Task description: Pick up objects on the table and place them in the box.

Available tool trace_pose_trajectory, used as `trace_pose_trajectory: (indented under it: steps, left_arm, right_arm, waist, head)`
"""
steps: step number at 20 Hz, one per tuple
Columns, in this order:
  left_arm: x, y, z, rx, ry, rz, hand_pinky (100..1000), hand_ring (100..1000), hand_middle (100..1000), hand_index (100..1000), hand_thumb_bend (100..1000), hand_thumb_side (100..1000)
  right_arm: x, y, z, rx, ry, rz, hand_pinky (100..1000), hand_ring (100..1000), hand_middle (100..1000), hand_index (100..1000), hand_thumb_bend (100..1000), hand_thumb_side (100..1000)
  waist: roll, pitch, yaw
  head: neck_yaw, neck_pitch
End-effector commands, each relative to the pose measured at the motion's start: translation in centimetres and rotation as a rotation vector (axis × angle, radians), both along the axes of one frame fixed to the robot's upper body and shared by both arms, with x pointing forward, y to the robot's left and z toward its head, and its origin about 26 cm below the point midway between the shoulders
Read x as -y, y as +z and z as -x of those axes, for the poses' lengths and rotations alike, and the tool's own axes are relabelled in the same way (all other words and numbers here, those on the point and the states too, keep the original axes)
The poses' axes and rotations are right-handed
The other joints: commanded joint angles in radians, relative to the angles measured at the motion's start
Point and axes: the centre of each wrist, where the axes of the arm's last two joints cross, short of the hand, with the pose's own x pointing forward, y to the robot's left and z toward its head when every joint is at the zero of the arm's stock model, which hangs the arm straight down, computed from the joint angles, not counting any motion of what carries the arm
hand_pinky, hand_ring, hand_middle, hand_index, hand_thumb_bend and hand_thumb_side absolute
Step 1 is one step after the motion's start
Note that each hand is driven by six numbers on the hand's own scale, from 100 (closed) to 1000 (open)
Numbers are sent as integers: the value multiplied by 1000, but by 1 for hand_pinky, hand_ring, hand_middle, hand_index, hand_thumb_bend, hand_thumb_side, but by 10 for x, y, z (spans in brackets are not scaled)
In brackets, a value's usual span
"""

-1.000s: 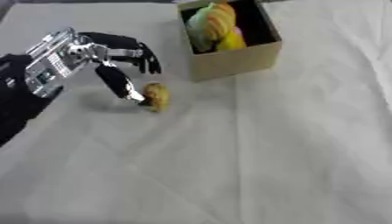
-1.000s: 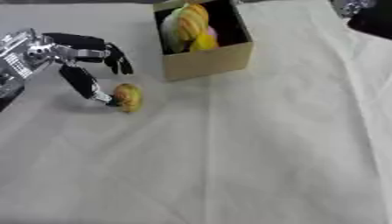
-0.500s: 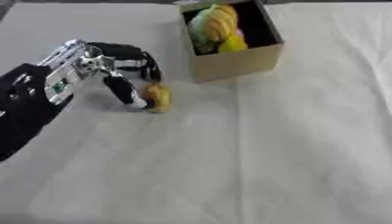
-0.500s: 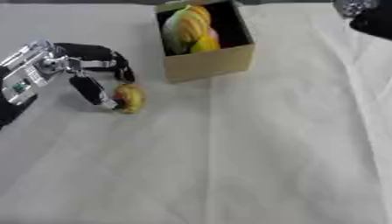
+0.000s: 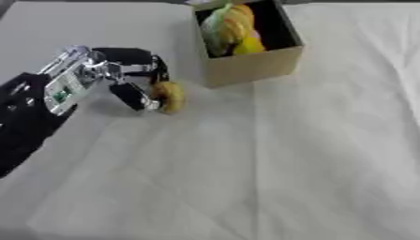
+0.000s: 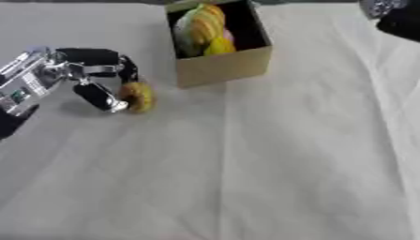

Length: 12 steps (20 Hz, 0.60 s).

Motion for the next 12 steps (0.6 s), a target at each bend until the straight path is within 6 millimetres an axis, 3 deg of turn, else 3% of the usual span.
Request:
trace_pose_trajectory:
  steps: [1, 2, 6, 12]
  left_arm:
    - [-4, 27, 12, 45, 6, 16, 751, 629, 600, 663, 100, 345]
    - [-4, 32, 14, 59, 4, 18, 755, 647, 623, 683, 100, 277]
    - [-4, 91, 26, 248, -9, 97, 756, 645, 616, 671, 100, 259]
    - [21, 135, 17, 382, -37, 213, 755, 634, 618, 668, 100, 244]
  right_arm:
    - [4, 11, 4, 34, -7, 4, 879, 703, 596, 739, 100, 518]
    - [4, 10, 4, 32, -8, 4, 879, 703, 596, 739, 100, 518]
    - [5, 10, 5, 33, -11, 7, 879, 703, 596, 739, 100, 518]
    - [-3, 14, 5, 45, 19, 14, 879, 704, 597, 740, 100, 517]
  waist:
    - [-1, -21, -1]
    - [2, -25, 1]
    - [12, -35, 4]
    - [20, -38, -21]
  head:
    - [-2, -5]
    - [-7, -2]
    - [-19, 1]
    - [1, 3]
